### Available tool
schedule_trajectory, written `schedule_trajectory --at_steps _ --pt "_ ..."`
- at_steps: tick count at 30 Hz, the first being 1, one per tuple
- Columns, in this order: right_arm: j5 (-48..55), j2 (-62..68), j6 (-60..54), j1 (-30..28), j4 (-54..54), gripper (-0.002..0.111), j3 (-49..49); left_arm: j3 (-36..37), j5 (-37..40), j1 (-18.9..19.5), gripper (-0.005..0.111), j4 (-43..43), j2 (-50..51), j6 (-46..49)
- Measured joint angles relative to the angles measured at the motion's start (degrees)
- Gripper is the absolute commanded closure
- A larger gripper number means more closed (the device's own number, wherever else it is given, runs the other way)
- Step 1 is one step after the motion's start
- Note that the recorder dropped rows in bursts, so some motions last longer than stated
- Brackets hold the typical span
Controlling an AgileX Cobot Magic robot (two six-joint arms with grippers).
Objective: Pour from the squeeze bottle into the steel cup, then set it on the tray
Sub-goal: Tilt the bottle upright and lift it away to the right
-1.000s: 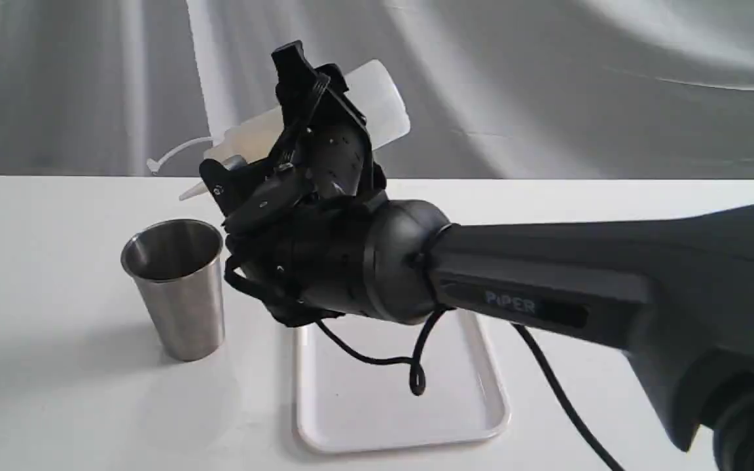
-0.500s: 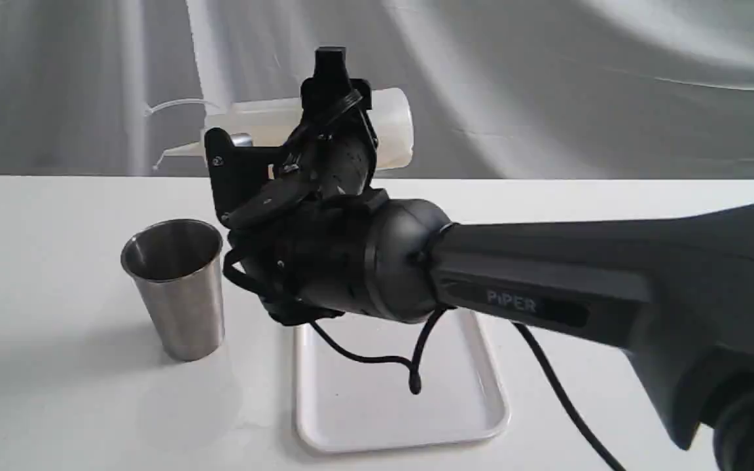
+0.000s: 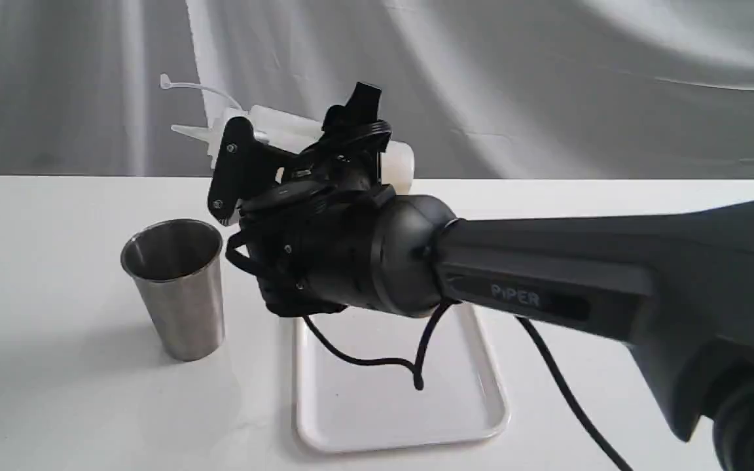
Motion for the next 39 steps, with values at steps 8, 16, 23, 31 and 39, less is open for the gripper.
schedule_trajectory --at_steps 8,16,23,31,39 --pt "-2.5 0.0 11.4 -0.9 4.6 0.108 0.0 0.0 0.0 0.0 0.107 0.0 0.0 0.0" --pt "-14.7 -5.3 15.5 -3.5 7.5 0.108 5.1 0.0 0.0 0.0 0.107 0.0 0.0 0.0" --pt "-30.4 -14.0 15.7 -6.7 9.1 0.108 14.3 0.0 0.0 0.0 0.107 0.0 0.0 0.0" --pt "-42.9 -21.3 15.8 -12.6 14.6 0.108 23.5 0.0 0.0 0.0 0.107 0.0 0.0 0.0" --pt "-68.1 -28.4 1.8 -19.0 27.5 0.108 34.2 0.0 0.0 0.0 0.107 0.0 0.0 0.0"
